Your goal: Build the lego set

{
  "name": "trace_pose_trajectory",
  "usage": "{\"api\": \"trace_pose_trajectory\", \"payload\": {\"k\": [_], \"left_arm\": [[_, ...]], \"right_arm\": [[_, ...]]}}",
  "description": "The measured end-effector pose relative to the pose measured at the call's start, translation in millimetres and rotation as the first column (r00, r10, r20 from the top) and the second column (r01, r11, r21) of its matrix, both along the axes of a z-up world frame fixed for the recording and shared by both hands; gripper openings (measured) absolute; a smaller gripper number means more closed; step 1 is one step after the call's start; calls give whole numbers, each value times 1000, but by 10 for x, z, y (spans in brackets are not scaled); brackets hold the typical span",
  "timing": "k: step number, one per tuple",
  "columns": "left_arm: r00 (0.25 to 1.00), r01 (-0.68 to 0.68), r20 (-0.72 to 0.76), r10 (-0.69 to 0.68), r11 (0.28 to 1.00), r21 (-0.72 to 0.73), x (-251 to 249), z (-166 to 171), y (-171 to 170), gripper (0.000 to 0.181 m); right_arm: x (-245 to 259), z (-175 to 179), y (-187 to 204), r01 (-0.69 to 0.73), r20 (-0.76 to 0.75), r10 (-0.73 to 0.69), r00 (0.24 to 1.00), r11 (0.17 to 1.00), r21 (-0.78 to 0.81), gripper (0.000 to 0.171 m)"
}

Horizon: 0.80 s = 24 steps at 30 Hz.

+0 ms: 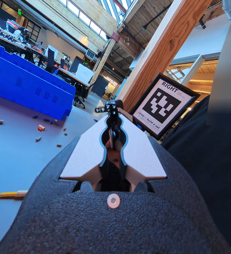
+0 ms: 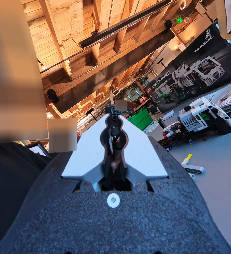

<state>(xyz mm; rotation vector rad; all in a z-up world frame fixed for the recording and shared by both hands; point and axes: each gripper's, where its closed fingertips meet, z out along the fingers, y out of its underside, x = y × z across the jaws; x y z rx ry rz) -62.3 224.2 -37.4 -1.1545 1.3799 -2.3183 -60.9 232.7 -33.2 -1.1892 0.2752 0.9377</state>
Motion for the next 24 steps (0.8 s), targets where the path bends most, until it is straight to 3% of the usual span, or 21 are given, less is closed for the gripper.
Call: {"api": "trace_pose_trajectory", "payload": {"k": [11,15,24], "left_arm": [[999,17,-41,-15,999,52,-20,-39,-41,4],[999,12,-51,-9,998,57,-18,-70,-36,4],[999,-27,-39,29,997,68,2,-74,-40,4]], "right_arm": [[-5,-18,-19,0,17,0,1000,1000,17,6],[-11,-59,-17,11,100,-12,995,1000,4,6],[1,-68,-31,1,19,-1,1000,999,39,4]]}}
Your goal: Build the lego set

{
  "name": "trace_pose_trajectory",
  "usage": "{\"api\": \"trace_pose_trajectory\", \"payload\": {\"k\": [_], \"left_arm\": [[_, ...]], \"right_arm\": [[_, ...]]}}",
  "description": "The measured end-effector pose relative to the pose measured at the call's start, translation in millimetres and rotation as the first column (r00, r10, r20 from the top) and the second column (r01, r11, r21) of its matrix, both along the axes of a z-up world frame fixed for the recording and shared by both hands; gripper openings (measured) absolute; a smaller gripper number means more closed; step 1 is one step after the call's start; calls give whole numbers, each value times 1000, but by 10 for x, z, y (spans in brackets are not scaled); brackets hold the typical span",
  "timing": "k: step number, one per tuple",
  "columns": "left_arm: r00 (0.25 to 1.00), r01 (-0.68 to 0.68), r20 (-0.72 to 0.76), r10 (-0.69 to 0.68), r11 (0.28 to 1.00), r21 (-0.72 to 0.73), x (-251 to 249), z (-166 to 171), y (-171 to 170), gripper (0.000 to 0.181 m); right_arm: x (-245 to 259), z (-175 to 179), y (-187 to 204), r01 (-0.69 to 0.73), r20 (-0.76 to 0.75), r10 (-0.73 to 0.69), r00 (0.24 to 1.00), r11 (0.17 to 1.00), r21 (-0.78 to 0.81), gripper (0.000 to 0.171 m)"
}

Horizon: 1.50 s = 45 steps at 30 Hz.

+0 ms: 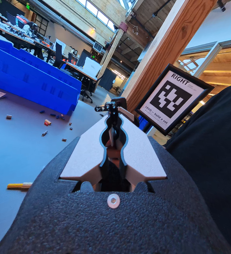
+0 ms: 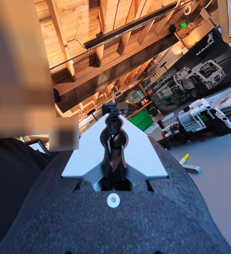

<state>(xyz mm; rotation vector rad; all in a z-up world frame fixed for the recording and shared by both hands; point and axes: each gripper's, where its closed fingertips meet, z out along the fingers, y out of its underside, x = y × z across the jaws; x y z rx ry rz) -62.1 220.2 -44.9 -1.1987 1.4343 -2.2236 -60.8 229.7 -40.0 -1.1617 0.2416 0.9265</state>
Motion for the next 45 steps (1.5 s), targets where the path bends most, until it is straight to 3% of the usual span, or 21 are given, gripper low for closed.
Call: {"api": "trace_pose_trajectory", "payload": {"k": [17,24,31,45], "left_arm": [[1000,-14,8,14,999,28,-9,14,29,4],[1000,9,-17,-9,1000,18,-15,-18,31,4],[994,93,-68,-88,992,83,-67,-95,6,4],[981,164,-133,-142,971,173,-109,-198,-25,4]], "right_arm": [[-29,11,36,28,87,-29,996,1000,4,6],[-38,-29,46,56,198,-51,979,998,-21,7],[-91,-113,17,-35,236,48,971,998,-58,7],[-134,-220,3,-81,313,116,943,989,-122,6]]}}
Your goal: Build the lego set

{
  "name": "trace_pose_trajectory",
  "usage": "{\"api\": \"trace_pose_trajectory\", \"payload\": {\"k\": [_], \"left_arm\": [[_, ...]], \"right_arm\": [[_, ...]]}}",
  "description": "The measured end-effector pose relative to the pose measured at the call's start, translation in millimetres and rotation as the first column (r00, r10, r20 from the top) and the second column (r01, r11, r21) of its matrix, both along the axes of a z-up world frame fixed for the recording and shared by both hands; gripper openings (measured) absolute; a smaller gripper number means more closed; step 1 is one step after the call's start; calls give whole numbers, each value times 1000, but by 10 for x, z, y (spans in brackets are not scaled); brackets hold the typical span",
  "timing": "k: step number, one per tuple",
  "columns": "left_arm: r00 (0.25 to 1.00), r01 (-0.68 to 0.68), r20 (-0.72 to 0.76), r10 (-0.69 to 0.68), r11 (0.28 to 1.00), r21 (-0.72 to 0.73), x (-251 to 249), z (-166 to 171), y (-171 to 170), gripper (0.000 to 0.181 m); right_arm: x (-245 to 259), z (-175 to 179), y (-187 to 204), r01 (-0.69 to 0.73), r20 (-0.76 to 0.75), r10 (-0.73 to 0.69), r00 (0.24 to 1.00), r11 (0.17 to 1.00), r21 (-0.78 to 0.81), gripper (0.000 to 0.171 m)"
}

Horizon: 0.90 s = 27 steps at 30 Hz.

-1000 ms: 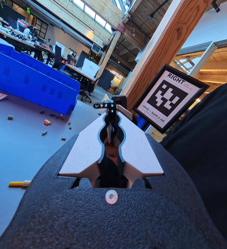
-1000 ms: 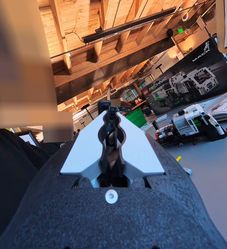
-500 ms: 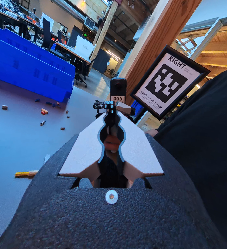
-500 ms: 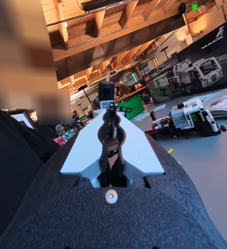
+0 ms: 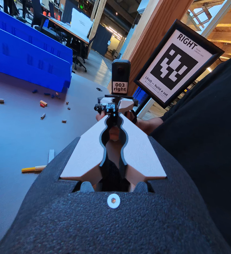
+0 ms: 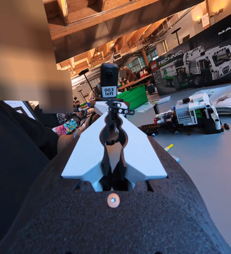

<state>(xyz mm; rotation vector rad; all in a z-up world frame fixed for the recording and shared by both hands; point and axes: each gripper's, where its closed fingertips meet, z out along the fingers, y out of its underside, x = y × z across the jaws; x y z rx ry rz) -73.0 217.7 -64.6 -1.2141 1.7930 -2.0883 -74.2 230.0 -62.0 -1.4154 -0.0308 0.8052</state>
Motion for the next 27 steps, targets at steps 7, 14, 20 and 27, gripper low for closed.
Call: {"api": "trace_pose_trajectory", "payload": {"k": [7,14,20,27], "left_arm": [[992,100,-77,-96,994,49,-85,-148,-41,4],[992,105,-76,-102,994,37,-63,-173,-75,4],[1000,18,-11,-18,1000,-14,65,-107,-41,4],[989,125,98,-113,984,-127,-35,138,-206,4]], "right_arm": [[-79,-156,-54,-110,81,117,990,990,-88,7],[-69,-168,-60,-127,65,134,989,988,-92,6],[62,-70,-38,-18,-21,17,1000,999,-42,7],[-39,193,-206,-86,-109,100,989,988,132,6]]}}
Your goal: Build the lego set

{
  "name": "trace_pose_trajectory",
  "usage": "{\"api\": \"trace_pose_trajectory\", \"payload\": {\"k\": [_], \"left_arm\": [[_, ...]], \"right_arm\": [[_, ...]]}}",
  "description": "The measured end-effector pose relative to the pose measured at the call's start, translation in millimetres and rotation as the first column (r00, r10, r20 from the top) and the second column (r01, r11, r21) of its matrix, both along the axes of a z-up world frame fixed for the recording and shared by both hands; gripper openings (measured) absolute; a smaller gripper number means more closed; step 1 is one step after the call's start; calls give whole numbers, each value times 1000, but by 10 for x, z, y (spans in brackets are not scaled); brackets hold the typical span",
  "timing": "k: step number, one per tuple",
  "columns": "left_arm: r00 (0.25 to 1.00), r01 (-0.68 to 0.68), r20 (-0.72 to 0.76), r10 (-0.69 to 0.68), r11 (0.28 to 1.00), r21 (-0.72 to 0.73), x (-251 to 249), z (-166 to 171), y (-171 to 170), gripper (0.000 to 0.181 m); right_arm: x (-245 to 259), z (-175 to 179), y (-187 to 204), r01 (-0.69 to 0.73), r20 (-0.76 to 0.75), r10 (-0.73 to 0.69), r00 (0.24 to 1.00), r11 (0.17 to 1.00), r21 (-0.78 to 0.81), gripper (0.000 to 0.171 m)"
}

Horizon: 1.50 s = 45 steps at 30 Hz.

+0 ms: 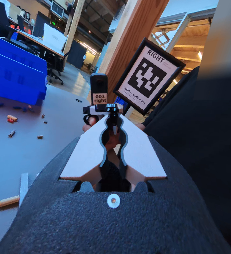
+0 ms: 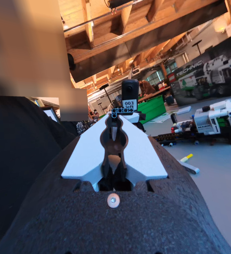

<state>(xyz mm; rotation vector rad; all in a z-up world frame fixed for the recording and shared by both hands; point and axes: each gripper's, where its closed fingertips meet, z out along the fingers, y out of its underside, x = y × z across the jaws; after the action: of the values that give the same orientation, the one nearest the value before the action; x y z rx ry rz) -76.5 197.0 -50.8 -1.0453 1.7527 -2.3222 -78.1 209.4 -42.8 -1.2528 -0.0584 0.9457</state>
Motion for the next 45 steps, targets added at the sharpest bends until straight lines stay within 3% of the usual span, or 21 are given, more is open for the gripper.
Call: {"api": "trace_pose_trajectory", "payload": {"k": [3,6,10,13,17,21,24,26,29,31,33,34,38,45], "left_arm": [[998,-54,28,54,999,2,50,24,16,4],[992,-117,56,116,993,15,94,31,25,4],[990,-135,32,140,982,-129,164,86,33,4],[993,-110,5,115,965,-236,171,99,51,4],[991,-133,-10,135,957,-257,200,67,112,4],[992,-122,7,128,955,-270,181,117,126,3],[993,-112,1,115,965,-239,174,113,134,4],[992,-120,6,122,982,-144,154,57,81,3],[985,-171,-12,171,983,-63,147,-35,114,4],[973,-225,-38,227,972,65,185,-189,168,4],[963,-259,-21,270,941,218,200,-320,221,4],[960,-263,-18,278,926,269,203,-362,239,4],[963,-238,-38,268,906,350,205,-472,218,5],[965,-222,-53,257,907,357,210,-536,184,5]], "right_arm": [[53,7,26,104,24,-105,994,994,20,7],[92,16,36,119,-67,-119,991,993,7,7],[163,68,51,185,-218,-171,961,982,46,8],[167,68,74,223,-212,-209,955,974,45,8],[194,10,152,218,-212,-216,953,976,-14,7],[178,88,152,192,-255,-179,950,981,27,7],[180,124,150,118,-207,-117,971,993,-6,7],[265,165,112,127,-158,-128,979,992,-16,7],[316,-80,118,148,62,-138,988,971,-189,7],[462,-549,89,297,370,-148,917,873,-387,6],[444,-1131,-170,306,555,141,820,712,-632,6],[463,-1280,-298,334,602,224,767,661,-672,6],[355,-1398,-546,302,610,371,700,620,-724,7],[479,-1452,-704,363,646,432,629,572,-736,15]]}}
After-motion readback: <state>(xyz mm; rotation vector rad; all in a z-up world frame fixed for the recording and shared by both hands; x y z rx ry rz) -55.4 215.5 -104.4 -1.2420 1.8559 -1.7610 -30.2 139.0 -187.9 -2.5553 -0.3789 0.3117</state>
